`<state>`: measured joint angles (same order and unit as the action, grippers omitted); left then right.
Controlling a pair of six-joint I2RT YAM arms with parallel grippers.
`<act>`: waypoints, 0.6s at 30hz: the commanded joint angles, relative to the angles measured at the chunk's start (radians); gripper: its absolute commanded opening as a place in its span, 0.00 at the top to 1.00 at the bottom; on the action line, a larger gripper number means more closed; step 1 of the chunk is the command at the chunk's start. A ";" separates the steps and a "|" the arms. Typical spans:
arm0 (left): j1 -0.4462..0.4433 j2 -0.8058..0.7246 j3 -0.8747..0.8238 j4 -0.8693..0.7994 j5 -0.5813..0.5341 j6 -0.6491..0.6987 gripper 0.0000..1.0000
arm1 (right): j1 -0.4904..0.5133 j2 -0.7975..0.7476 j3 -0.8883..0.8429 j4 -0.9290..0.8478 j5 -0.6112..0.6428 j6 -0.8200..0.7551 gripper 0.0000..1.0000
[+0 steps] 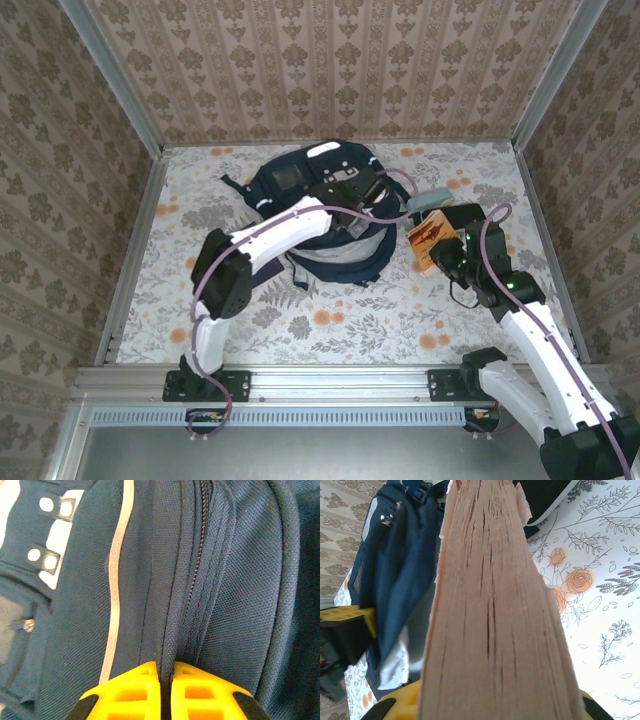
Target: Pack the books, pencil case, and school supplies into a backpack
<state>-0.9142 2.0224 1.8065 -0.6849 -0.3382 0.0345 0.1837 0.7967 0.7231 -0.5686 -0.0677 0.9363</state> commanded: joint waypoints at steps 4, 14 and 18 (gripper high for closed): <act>0.005 -0.178 -0.056 0.199 -0.126 -0.007 0.93 | -0.004 -0.043 -0.035 0.178 -0.176 -0.036 0.81; 0.005 -0.205 -0.029 0.258 -0.130 -0.031 0.94 | 0.019 0.014 -0.128 0.411 -0.345 0.067 0.80; 0.006 -0.209 -0.027 0.260 -0.149 -0.044 0.94 | 0.066 0.072 -0.154 0.534 -0.348 0.126 0.80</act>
<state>-0.9081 1.8706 1.7359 -0.5362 -0.4324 0.0219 0.2161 0.8406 0.5816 -0.2234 -0.3614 0.9974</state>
